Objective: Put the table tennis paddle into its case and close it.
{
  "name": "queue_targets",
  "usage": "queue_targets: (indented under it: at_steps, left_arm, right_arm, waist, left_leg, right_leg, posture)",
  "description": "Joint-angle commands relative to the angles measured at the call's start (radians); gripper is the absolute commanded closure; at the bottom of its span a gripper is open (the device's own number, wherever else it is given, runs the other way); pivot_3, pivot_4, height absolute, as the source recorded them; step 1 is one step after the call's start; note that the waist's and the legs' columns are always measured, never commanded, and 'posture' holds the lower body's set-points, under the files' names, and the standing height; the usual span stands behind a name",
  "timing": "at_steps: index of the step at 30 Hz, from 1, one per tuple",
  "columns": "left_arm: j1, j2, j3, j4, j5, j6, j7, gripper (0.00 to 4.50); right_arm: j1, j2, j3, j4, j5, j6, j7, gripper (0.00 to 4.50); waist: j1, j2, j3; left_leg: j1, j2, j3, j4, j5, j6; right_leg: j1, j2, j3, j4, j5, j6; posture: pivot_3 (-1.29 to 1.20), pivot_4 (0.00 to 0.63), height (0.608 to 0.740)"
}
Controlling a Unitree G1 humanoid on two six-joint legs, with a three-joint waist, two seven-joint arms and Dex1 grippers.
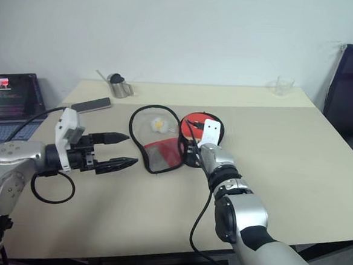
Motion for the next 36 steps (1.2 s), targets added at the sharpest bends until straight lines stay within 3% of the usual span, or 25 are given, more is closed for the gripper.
queue_targets:
  at_steps: [1,10,13,21,36]
  left_arm:
    - [-0.016,0.019,0.026,-0.024,-0.008,-0.010,0.006,0.00]
    - [-0.011,0.023,0.030,-0.029,-0.012,-0.007,0.010,0.00]
    - [-0.004,0.026,0.036,-0.037,-0.015,-0.005,0.011,0.00]
    - [0.002,0.027,0.038,-0.041,-0.016,-0.005,0.014,0.00]
    - [-0.005,0.017,0.026,-0.036,-0.015,-0.012,0.016,0.00]
  right_arm:
    - [-0.033,-0.009,0.003,0.001,0.002,-0.017,-0.019,0.04]
    - [-0.028,0.004,0.021,0.016,-0.007,-0.008,-0.014,0.04]
    - [-0.026,0.008,0.026,0.017,-0.010,-0.012,-0.018,0.63]
    - [-0.028,0.004,0.031,0.022,-0.010,-0.019,-0.014,3.42]
    - [-0.028,-0.021,0.020,0.003,-0.006,-0.074,-0.075,3.43]
  waist:
    - [0.000,0.000,0.000]
    - [0.000,0.000,0.000]
    - [0.000,0.000,0.000]
    - [0.000,0.000,0.000]
    - [0.000,0.000,0.000]
  left_leg:
    - [0.000,0.000,0.000,0.000,0.000,0.000]
    - [0.000,0.000,0.000,0.000,0.000,0.000]
    - [0.000,0.000,0.000,0.000,0.000,0.000]
    - [0.000,0.000,0.000,0.000,0.000,0.000]
    - [0.000,0.000,0.000,0.000,0.000,0.000]
  right_leg:
    - [0.000,0.000,0.000,0.000,0.000,0.000]
    - [0.000,0.000,0.000,0.000,0.000,0.000]
    - [0.000,0.000,0.000,0.000,0.000,0.000]
    - [0.000,0.000,0.000,0.000,0.000,0.000]
    - [0.000,0.000,0.000,0.000,0.000,0.000]
  posture:
    - [0.00,0.150,0.740]
    - [0.00,0.150,0.740]
    - [0.00,0.150,0.740]
    - [0.00,0.150,0.740]
    - [0.00,0.150,0.740]
